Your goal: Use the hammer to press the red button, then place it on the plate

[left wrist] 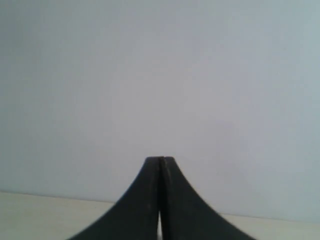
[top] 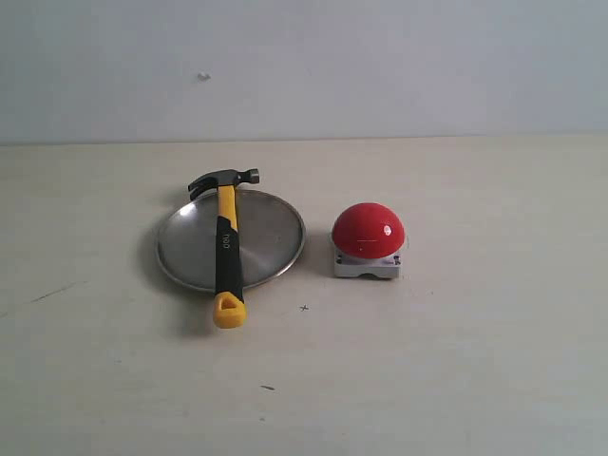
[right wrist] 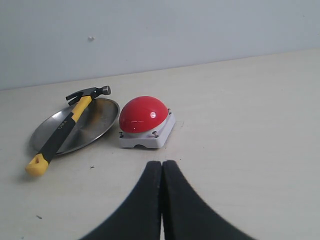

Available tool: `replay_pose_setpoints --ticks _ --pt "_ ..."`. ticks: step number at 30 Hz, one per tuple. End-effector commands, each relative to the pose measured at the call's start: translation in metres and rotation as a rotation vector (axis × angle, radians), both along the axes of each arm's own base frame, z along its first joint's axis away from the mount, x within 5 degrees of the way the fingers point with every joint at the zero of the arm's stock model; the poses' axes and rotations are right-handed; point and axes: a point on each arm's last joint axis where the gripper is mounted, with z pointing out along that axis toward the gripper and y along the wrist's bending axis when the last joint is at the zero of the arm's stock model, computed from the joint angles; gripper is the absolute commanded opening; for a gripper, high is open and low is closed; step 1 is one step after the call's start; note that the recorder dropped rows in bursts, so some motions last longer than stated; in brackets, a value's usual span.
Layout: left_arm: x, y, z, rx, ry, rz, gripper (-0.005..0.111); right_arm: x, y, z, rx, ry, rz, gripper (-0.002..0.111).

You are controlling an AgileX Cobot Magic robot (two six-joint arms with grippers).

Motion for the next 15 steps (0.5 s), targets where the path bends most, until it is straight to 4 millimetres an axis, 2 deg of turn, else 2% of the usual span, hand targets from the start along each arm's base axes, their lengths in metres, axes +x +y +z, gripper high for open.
replay_pose_setpoints --ticks 1,10,15 --pt "-0.005 0.002 -0.004 0.007 -0.052 0.017 0.0 0.0 0.0 -0.001 -0.001 -0.002 -0.006 0.0" --pt "-0.004 0.002 -0.009 0.06 -0.002 0.032 0.0 0.0 0.0 -0.001 -0.001 -0.002 -0.006 0.0" --pt "-0.001 0.003 -0.024 0.083 0.17 0.039 0.0 0.0 0.0 -0.001 -0.001 -0.002 -0.006 0.0"
